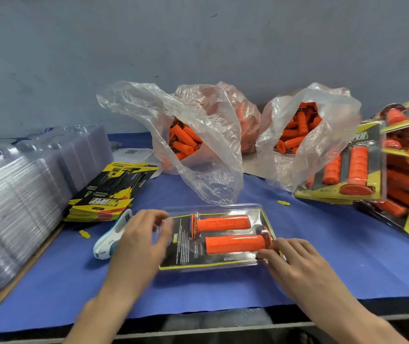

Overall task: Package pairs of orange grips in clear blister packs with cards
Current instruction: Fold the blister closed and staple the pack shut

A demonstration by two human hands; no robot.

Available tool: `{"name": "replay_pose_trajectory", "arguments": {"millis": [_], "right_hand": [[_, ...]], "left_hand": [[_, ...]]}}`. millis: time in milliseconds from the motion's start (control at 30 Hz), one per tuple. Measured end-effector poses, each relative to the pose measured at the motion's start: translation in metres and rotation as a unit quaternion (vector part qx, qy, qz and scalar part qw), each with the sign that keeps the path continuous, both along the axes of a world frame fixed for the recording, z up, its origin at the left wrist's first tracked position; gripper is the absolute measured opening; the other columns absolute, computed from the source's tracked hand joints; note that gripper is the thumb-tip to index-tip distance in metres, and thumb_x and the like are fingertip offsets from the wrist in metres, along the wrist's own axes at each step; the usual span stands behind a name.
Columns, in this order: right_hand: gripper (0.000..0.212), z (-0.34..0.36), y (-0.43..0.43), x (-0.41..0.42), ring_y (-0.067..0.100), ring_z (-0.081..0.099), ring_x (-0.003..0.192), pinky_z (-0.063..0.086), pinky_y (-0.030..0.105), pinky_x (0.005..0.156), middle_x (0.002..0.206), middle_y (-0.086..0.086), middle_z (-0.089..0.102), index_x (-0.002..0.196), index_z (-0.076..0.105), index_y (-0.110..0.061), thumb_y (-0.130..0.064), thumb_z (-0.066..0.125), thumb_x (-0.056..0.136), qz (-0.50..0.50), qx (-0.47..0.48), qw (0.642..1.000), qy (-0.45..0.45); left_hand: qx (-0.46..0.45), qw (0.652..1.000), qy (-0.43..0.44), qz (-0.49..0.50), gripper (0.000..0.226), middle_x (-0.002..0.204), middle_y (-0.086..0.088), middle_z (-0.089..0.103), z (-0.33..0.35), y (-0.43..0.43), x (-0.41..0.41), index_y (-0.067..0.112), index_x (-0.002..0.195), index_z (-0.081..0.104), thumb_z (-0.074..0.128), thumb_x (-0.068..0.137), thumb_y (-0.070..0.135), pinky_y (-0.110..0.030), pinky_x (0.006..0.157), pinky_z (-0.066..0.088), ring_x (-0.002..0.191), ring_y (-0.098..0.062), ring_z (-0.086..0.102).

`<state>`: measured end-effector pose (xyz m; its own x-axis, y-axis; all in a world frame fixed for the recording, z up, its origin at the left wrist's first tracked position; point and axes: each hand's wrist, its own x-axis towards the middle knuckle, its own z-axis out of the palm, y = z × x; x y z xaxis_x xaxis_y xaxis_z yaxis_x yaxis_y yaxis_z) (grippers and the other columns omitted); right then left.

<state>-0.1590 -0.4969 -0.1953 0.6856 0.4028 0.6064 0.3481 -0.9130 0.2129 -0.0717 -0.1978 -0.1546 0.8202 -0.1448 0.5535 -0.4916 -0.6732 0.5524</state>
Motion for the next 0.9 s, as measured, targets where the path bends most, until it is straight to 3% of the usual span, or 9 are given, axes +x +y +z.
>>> {"name": "replay_pose_trajectory", "arguments": {"millis": [100, 167, 267, 433, 567, 700, 900], "right_hand": [[0.029, 0.003, -0.006, 0.004, 0.022, 0.054, 0.081, 0.039, 0.032, 0.083, 0.097, -0.002, 0.053, 0.108, 0.062, -0.022, -0.011, 0.065, 0.082, 0.008, -0.013, 1.0, 0.006], [0.027, 0.005, -0.008, 0.006, 0.022, 0.056, 0.081, 0.04, 0.033, 0.083, 0.097, -0.002, 0.056, 0.108, 0.064, -0.022, -0.012, 0.065, 0.083, 0.014, -0.013, 1.0, 0.007], [0.023, 0.007, -0.006, 0.013, 0.02, 0.056, 0.081, 0.041, 0.032, 0.082, 0.094, -0.003, 0.058, 0.106, 0.067, -0.023, -0.014, 0.057, 0.087, 0.019, 0.013, 1.0, 0.005], [0.035, 0.004, -0.011, 0.026, 0.021, 0.053, 0.079, 0.043, 0.034, 0.085, 0.094, -0.004, 0.057, 0.106, 0.066, -0.024, -0.008, 0.076, 0.077, 0.004, 0.041, 0.999, -0.002], [0.012, 0.004, -0.025, 0.029, 0.023, 0.057, 0.083, 0.042, 0.036, 0.093, 0.093, -0.004, 0.059, 0.103, 0.067, -0.023, -0.02, 0.061, 0.092, 0.015, 0.038, 0.999, -0.02], [0.012, 0.001, -0.034, 0.027, 0.02, 0.06, 0.08, 0.045, 0.039, 0.098, 0.091, -0.004, 0.059, 0.102, 0.066, -0.023, -0.025, 0.055, 0.097, 0.023, 0.043, 0.998, -0.027], [0.014, -0.004, -0.042, 0.024, 0.016, 0.053, 0.083, 0.042, 0.04, 0.105, 0.094, -0.007, 0.056, 0.104, 0.065, -0.026, -0.02, 0.063, 0.091, 0.021, 0.039, 0.998, -0.034]], "left_hand": [[0.138, 0.982, -0.06, -0.117, 0.022, 0.1, 0.009, 0.059, -0.004, -0.036, -0.011, 0.026, 0.103, 0.063, 0.053, 0.093, 0.044, -0.031, 0.085, 0.046, 0.094, -0.013, 0.057], [0.232, 0.952, -0.134, -0.15, 0.023, 0.099, 0.006, 0.06, -0.011, -0.063, -0.015, 0.028, 0.103, 0.066, 0.056, 0.09, 0.044, -0.038, 0.079, 0.05, 0.091, -0.018, 0.059], [0.292, 0.925, -0.173, -0.17, 0.029, 0.096, 0.007, 0.06, -0.014, -0.095, -0.02, 0.029, 0.102, 0.066, 0.055, 0.088, 0.051, -0.035, 0.077, 0.047, 0.088, -0.017, 0.056], [0.305, 0.929, -0.189, -0.091, 0.004, 0.088, 0.005, 0.058, -0.02, -0.114, -0.012, 0.027, 0.09, 0.064, 0.066, 0.088, 0.024, -0.034, 0.069, 0.044, 0.08, -0.021, 0.055], [0.279, 0.936, -0.195, -0.091, 0.009, 0.082, 0.005, 0.057, -0.015, -0.105, -0.005, 0.027, 0.082, 0.065, 0.067, 0.091, 0.025, -0.033, 0.067, 0.044, 0.075, -0.02, 0.055], [0.256, 0.941, -0.206, -0.085, 0.011, 0.077, 0.003, 0.056, -0.017, -0.088, -0.005, 0.025, 0.081, 0.069, 0.066, 0.09, 0.028, -0.034, 0.063, 0.047, 0.07, -0.02, 0.056], [0.255, 0.942, -0.202, -0.081, 0.02, 0.077, 0.006, 0.055, -0.022, -0.053, -0.005, 0.025, 0.082, 0.067, 0.057, 0.095, 0.035, -0.033, 0.065, 0.044, 0.07, -0.02, 0.056]]}}
